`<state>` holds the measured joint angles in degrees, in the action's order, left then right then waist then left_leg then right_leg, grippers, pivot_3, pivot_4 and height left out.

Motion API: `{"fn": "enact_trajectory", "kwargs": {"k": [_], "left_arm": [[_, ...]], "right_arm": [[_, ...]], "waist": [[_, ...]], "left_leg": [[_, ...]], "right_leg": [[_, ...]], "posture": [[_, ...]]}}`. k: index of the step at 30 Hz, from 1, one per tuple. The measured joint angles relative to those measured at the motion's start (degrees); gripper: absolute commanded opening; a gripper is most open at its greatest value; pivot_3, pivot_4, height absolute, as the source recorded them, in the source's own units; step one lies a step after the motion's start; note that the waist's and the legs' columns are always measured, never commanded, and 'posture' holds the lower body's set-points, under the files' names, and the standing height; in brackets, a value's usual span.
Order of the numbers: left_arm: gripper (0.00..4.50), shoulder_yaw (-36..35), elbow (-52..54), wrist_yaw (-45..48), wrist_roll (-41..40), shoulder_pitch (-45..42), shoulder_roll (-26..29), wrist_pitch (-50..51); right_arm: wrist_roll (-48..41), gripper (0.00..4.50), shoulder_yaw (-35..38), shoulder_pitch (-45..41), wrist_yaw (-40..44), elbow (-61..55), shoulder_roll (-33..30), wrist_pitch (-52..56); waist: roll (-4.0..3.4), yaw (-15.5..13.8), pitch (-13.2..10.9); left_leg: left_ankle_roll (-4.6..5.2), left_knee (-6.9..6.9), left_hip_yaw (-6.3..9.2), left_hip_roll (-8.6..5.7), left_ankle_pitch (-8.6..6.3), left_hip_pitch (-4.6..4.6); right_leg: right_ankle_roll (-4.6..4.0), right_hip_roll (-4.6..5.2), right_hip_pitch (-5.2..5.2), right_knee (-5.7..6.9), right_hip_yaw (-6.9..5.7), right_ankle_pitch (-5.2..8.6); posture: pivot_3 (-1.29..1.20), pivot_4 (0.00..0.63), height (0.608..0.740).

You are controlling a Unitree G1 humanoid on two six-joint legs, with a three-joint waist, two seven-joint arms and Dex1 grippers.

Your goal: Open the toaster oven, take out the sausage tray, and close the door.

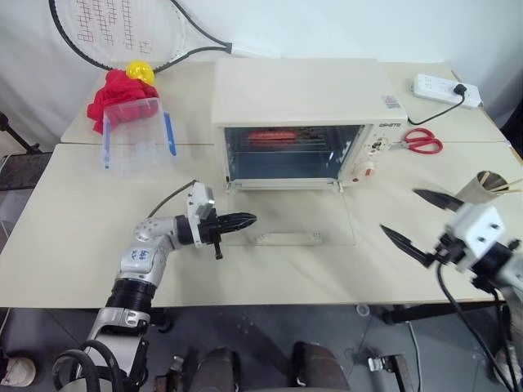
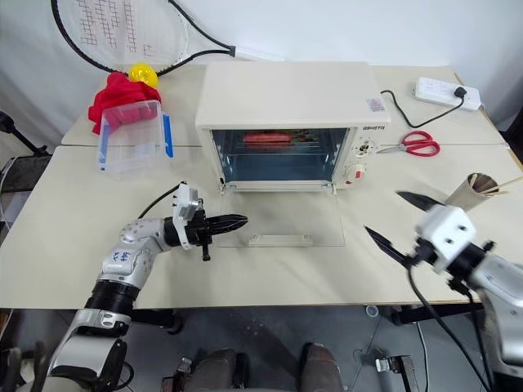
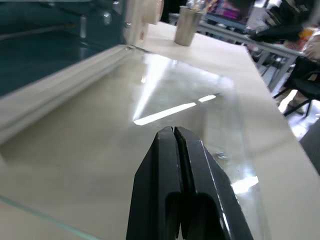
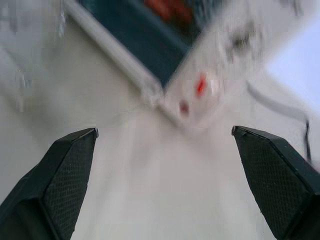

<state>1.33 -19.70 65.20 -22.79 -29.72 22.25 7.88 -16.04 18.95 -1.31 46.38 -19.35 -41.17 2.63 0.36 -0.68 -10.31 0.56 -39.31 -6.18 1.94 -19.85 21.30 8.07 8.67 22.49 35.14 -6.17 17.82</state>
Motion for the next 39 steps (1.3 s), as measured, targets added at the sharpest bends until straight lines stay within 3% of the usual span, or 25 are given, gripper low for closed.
{"fn": "enact_trajectory", "kwargs": {"k": [1,4,9,15,17,20,25,28,39], "left_arm": [[0.03,-0.28,0.68,0.18,-0.35,0.32,-0.25,-0.31],[0.62,-2.59,3.62,-1.85,-0.95,2.62,-0.46,-0.61],[2.16,-6.11,15.72,-5.61,-3.92,11.71,0.80,0.23],[4.01,-11.84,25.04,-9.10,-6.58,18.54,4.18,2.71],[4.47,-14.15,28.73,-10.43,-7.84,22.15,4.58,2.85],[4.47,-17.56,32.44,-11.33,-9.99,26.07,5.50,2.76],[4.47,-18.51,35.36,-12.18,-12.43,28.09,6.23,4.26],[4.50,-18.35,35.43,-12.72,-12.90,28.04,6.24,4.72],[4.50,-15.89,33.51,-12.37,-13.14,22.32,6.23,5.49]], "right_arm": [[0.59,4.50,-2.50,-2.06,-0.70,-1.33,0.00,1.21],[5.68,4.50,-11.53,-11.01,-3.69,-1.13,3.33,3.63],[21.32,4.50,-28.93,-27.00,-12.54,11.43,13.86,1.77],[34.63,4.50,-35.34,-39.24,-22.65,30.84,16.52,-7.38],[41.02,4.50,-38.58,-45.24,-28.53,39.06,18.40,-8.71],[48.02,4.50,-41.49,-50.81,-36.93,48.27,20.17,-10.68],[51.56,4.50,-43.61,-54.07,-42.53,57.98,23.14,-12.30],[52.07,3.90,-43.70,-54.94,-43.73,60.77,23.71,-12.82],[53.86,0.17,-44.33,-56.26,-44.43,62.89,23.50,-14.28]], "waist": [[0.00,-0.01,0.00],[0.05,0.09,0.02],[0.04,1.39,0.02],[0.04,1.10,0.02],[0.05,2.29,0.02],[0.04,2.91,0.02],[0.04,2.99,0.02],[0.04,3.07,0.02],[0.03,4.12,0.02]], "left_leg": [[0.00,0.00,0.01,0.00,0.00,0.01],[0.00,-0.04,0.02,-0.01,0.00,0.02],[-0.01,0.06,0.25,0.01,0.00,0.04],[0.00,0.01,0.53,-0.09,0.00,0.10],[-0.01,0.01,0.54,-0.06,0.00,0.09],[-0.07,0.09,0.64,0.05,0.02,0.05],[-0.08,0.11,0.69,0.02,0.02,0.07],[-0.08,0.10,0.68,0.03,0.02,0.07],[-0.08,0.15,0.69,0.05,0.02,0.06]], "right_leg": [[0.00,0.00,0.00,-0.01,-0.01,0.00],[0.00,0.01,0.00,-0.01,0.00,0.00],[-0.06,0.03,0.13,0.19,-0.07,0.03],[-0.06,0.21,0.10,0.16,-0.10,0.03],[-0.06,0.20,0.11,0.20,-0.10,0.03],[-0.18,0.12,0.15,0.32,-0.17,0.09],[-0.18,0.13,0.14,0.35,-0.17,0.10],[-0.18,0.12,0.14,0.35,-0.17,0.10],[-0.18,0.07,0.15,0.35,-0.17,0.10]], "posture": [[0.00,0.150,0.740],[0.00,0.150,0.740],[0.00,0.150,0.740],[0.00,0.150,0.740],[0.00,0.150,0.740],[0.00,0.150,0.740],[0.00,0.150,0.740],[0.00,0.150,0.740],[0.00,0.150,0.740]]}}
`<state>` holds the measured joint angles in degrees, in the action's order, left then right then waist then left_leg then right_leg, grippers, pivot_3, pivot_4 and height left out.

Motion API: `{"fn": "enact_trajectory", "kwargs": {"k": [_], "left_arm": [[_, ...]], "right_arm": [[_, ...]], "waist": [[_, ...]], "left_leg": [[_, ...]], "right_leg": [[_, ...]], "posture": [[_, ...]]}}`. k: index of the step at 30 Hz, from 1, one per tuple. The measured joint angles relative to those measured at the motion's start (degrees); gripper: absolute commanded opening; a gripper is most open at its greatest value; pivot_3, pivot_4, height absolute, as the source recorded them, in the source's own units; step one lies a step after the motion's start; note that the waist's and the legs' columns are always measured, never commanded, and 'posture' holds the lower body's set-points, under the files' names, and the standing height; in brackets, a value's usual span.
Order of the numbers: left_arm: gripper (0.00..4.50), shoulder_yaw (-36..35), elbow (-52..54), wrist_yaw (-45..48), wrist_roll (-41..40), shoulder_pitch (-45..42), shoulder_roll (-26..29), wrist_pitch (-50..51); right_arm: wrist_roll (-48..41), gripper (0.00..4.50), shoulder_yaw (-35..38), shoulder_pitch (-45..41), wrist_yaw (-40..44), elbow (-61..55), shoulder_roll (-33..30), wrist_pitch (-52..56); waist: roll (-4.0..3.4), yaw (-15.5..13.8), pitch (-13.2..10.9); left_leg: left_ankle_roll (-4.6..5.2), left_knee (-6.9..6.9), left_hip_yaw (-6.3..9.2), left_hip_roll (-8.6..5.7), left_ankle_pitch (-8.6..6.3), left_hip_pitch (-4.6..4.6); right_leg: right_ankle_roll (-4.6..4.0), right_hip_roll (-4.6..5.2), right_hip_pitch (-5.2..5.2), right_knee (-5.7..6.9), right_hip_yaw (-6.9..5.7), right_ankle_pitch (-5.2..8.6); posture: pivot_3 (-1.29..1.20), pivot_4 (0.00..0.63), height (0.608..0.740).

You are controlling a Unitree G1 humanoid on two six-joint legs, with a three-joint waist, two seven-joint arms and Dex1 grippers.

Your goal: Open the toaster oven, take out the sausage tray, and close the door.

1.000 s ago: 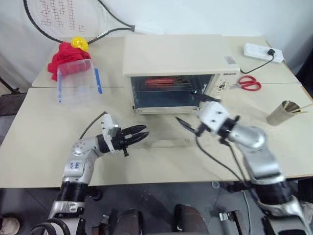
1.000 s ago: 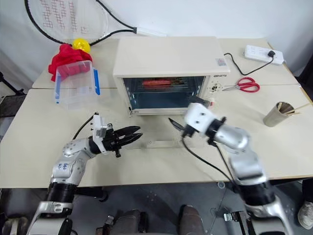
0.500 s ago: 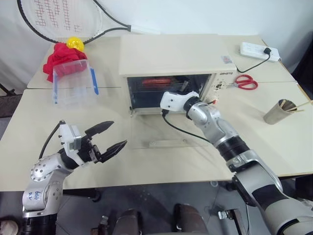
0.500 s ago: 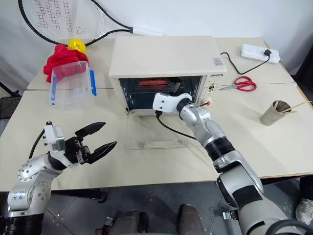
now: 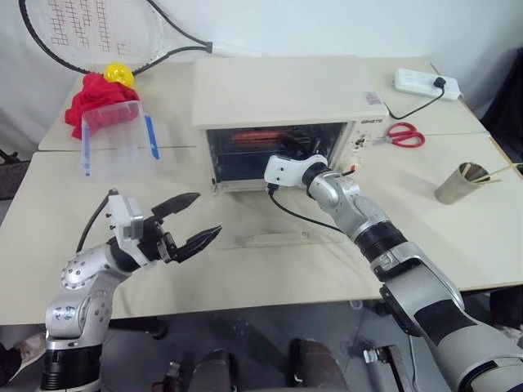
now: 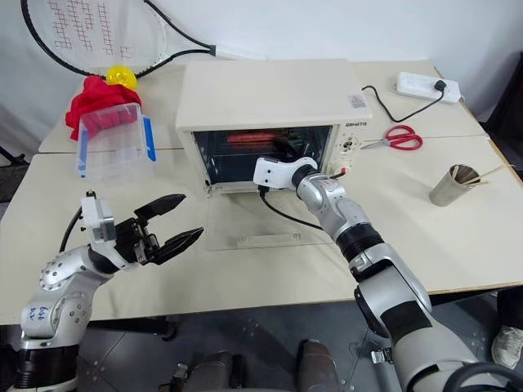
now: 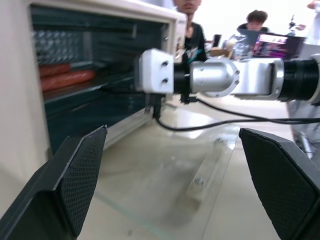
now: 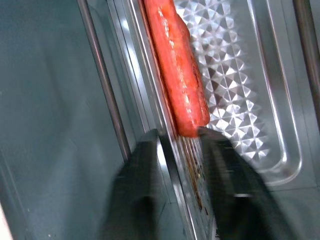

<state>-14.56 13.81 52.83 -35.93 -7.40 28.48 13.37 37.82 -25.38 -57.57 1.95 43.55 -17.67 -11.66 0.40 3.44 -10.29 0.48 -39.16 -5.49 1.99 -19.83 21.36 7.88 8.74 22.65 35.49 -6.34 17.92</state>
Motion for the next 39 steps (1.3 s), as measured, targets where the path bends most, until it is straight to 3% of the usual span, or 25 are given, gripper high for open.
{"fn": "enact_trajectory", "kwargs": {"k": [15,25,39], "left_arm": [[4.50,2.31,-14.37,3.64,-0.71,-19.28,-1.07,1.02],[4.50,2.38,-21.02,4.09,-0.74,-26.40,-2.95,1.06],[4.50,2.78,-26.27,7.52,-0.52,-28.59,-2.05,2.82]], "right_arm": [[1.41,0.04,-0.64,0.76,5.30,-5.11,-4.12,-2.57],[1.29,0.04,-0.62,3.56,11.16,-12.80,-5.75,-3.17],[-3.07,0.04,4.02,20.74,24.90,-41.60,-10.11,2.30]], "waist": [[0.03,0.00,0.00],[0.05,0.99,-0.02],[0.05,1.16,-0.02]], "left_leg": [[-0.01,0.04,0.04,0.00,0.00,0.17],[-0.01,0.09,0.04,0.01,0.01,0.23],[-0.01,0.03,0.07,0.04,0.00,0.17]], "right_leg": [[0.00,-0.04,0.08,-0.06,-0.15,0.00],[0.01,-0.04,0.16,-0.03,-0.32,0.00],[0.01,-0.05,0.15,0.01,-0.31,0.00]], "posture": [[0.00,0.150,0.740],[0.00,0.150,0.740],[0.00,0.150,0.740]]}}
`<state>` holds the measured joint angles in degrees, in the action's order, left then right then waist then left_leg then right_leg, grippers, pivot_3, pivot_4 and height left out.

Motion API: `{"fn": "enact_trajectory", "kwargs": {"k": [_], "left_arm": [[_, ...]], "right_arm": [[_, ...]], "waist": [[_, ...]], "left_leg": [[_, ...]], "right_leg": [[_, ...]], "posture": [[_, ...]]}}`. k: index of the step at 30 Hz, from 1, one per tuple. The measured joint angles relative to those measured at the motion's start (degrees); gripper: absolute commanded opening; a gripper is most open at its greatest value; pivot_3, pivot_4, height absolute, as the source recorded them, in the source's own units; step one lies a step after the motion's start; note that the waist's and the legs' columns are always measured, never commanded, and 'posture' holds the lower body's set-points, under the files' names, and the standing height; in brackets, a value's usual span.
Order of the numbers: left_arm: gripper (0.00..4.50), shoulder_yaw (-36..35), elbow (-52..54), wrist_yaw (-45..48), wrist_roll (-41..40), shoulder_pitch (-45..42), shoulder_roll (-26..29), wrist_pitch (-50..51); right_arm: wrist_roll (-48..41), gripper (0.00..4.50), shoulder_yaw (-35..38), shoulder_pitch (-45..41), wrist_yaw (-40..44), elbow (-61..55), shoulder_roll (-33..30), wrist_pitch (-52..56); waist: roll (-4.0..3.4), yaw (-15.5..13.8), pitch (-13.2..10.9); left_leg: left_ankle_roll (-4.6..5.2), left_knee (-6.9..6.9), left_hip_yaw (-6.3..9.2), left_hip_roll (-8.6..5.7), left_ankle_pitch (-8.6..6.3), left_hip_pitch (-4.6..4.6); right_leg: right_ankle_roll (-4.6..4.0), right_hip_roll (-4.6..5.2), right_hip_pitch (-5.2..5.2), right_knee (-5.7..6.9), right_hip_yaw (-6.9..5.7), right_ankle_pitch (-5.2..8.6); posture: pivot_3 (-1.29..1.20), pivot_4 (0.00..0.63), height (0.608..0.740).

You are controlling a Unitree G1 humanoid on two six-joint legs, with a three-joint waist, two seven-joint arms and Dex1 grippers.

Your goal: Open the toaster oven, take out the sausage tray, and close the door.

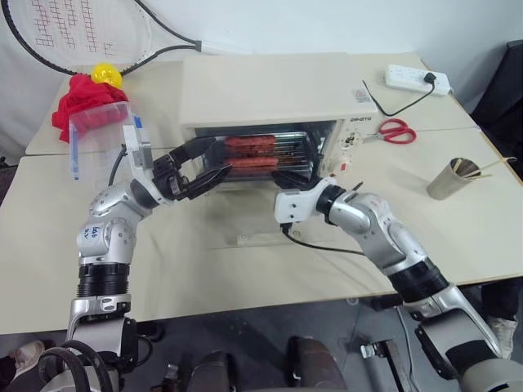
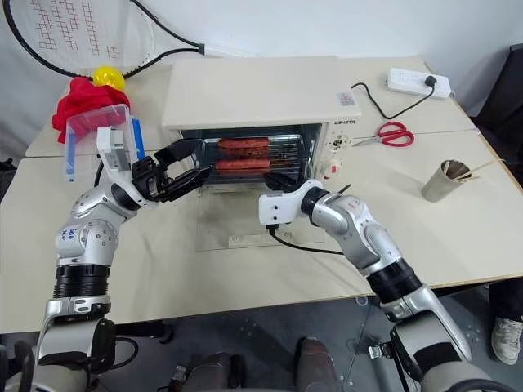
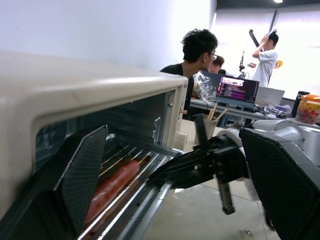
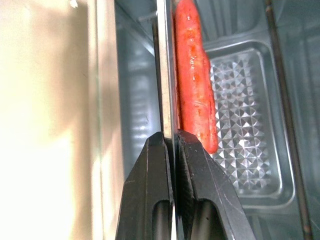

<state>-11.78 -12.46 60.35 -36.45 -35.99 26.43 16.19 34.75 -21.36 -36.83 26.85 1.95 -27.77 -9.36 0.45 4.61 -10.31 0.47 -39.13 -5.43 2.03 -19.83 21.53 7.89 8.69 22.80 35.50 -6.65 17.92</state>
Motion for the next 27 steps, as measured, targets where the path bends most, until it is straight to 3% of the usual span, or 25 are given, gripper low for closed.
{"fn": "enact_trajectory", "kwargs": {"k": [3,8,20,24,27], "left_arm": [[4.50,0.57,-2.36,2.84,0.86,-0.21,2.11,-0.05],[4.50,1.38,-6.69,5.81,1.80,-1.49,2.52,-0.30],[4.50,5.36,-11.27,15.94,7.28,-3.46,5.47,-5.62],[4.50,4.98,-8.16,16.69,6.01,-1.18,8.87,0.98],[4.50,3.22,-4.27,13.42,1.98,1.48,11.23,12.45]], "right_arm": [[-0.14,0.04,1.92,8.12,1.81,-10.05,-1.90,2.05],[-0.66,0.04,5.24,14.11,4.98,-18.42,-5.02,3.94],[-2.12,0.04,10.92,25.89,5.93,-25.97,-11.27,-0.29],[-2.15,0.04,12.76,26.39,3.78,-26.10,-11.73,-4.21],[-2.44,0.04,13.67,26.45,2.30,-26.15,-11.82,-6.89]], "waist": [[0.00,-0.66,0.00],[0.01,-2.52,-0.01],[0.03,-4.38,-0.01],[0.02,-4.05,-0.01],[0.04,-4.01,-0.02]], "left_leg": [[-0.01,0.02,-0.04,-0.02,0.00,-0.01],[0.00,-0.19,-0.21,-0.05,0.00,0.00],[0.00,-0.28,-0.63,-0.06,-0.01,0.00],[0.00,-0.27,-0.63,-0.02,0.00,-0.03],[0.00,-0.27,-0.57,0.01,-0.01,-0.02]], "right_leg": [[0.00,0.00,0.00,0.03,-0.01,0.00],[0.00,0.02,-0.09,-0.10,0.08,0.00],[0.00,0.02,-0.12,-0.10,0.08,0.00],[0.00,-0.01,-0.12,-0.06,0.11,0.00],[0.00,-0.01,-0.11,-0.07,0.11,0.00]], "posture": [[0.00,0.150,0.740],[0.00,0.150,0.740],[0.00,0.150,0.740],[0.00,0.150,0.740],[0.00,0.150,0.740]]}}
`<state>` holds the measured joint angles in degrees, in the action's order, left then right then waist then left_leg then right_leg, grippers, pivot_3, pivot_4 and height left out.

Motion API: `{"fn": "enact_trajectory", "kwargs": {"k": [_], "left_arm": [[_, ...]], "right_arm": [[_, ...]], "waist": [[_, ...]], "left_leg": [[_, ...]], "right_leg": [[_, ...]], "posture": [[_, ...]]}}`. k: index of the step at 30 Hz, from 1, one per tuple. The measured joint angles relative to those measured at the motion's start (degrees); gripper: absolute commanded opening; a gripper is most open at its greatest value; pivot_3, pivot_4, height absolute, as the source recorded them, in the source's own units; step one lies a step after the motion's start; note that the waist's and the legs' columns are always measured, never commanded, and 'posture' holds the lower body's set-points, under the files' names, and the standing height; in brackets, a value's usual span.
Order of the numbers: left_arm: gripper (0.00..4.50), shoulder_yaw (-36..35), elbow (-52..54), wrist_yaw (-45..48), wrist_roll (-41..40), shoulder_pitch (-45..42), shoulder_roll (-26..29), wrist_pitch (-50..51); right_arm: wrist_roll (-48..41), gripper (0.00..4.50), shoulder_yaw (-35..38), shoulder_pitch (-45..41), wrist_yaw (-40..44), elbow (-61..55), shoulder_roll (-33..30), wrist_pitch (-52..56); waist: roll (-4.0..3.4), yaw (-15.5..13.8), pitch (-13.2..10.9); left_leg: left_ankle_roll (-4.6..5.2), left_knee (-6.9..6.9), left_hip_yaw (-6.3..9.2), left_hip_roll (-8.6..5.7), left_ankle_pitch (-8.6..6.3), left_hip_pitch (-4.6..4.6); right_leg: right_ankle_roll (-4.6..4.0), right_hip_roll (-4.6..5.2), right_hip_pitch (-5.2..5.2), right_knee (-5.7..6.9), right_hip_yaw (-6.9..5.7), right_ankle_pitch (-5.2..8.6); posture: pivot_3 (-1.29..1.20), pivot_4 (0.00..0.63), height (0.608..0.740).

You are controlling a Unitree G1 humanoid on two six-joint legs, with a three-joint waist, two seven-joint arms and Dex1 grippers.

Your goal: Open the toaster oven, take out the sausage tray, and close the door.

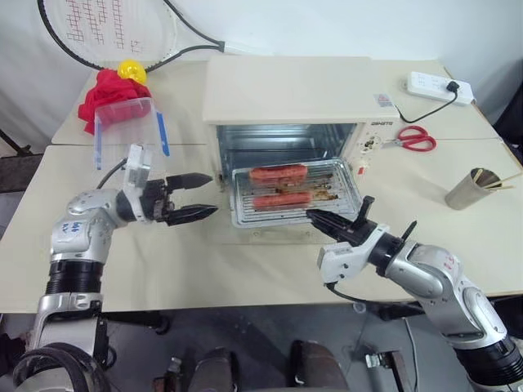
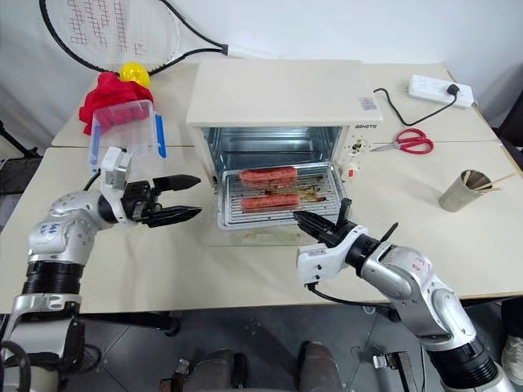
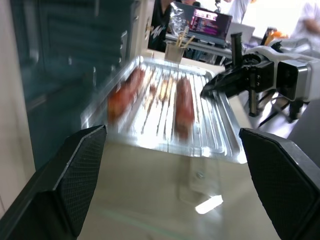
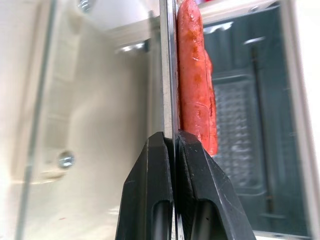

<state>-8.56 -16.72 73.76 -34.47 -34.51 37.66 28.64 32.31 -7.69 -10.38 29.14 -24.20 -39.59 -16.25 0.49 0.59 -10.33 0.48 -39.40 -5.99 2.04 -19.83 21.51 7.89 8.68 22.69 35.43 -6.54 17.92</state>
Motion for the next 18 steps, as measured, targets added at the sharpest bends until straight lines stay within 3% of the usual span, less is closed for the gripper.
{"fn": "enact_trajectory", "kwargs": {"k": [5,9,14,18], "left_arm": [[4.50,-3.53,9.17,-13.45,-9.56,0.24,4.07,30.97],[4.50,-12.25,9.48,-27.01,-18.00,-4.47,-3.70,48.58],[4.50,-19.62,11.59,-41.57,-21.44,-6.12,-13.07,61.03],[3.61,-21.48,11.70,-50.11,-28.34,-5.39,-15.51,63.47]], "right_arm": [[-0.05,0.04,0.19,0.44,-1.24,-0.03,-0.08,-4.36],[-0.05,0.04,-0.33,-0.41,-1.21,0.35,-0.10,-6.59],[-1.12,0.04,-0.87,-3.14,-0.85,1.58,-0.10,-7.80],[-1.99,0.04,-1.24,-3.27,0.22,1.88,-0.07,-8.56]], "waist": [[0.02,-0.54,-0.01],[0.08,-0.73,-0.04],[0.09,-0.29,-0.04],[0.09,-0.28,-0.04]], "left_leg": [[0.01,-0.07,0.51,-0.06,0.00,-0.01],[0.01,-0.31,0.67,-0.06,-0.01,0.02],[0.01,-0.25,0.64,-0.03,-0.01,-0.04],[0.00,-0.24,0.63,-0.02,-0.01,-0.07]], "right_leg": [[0.00,0.06,-0.05,0.04,0.09,0.00],[0.00,0.07,-0.18,0.09,0.08,0.00],[0.00,0.02,-0.17,0.14,0.10,0.00],[0.00,0.02,-0.16,0.14,0.16,0.00]], "posture": [[0.00,0.150,0.740],[0.00,0.150,0.740],[0.00,0.150,0.740],[0.00,0.150,0.740]]}}
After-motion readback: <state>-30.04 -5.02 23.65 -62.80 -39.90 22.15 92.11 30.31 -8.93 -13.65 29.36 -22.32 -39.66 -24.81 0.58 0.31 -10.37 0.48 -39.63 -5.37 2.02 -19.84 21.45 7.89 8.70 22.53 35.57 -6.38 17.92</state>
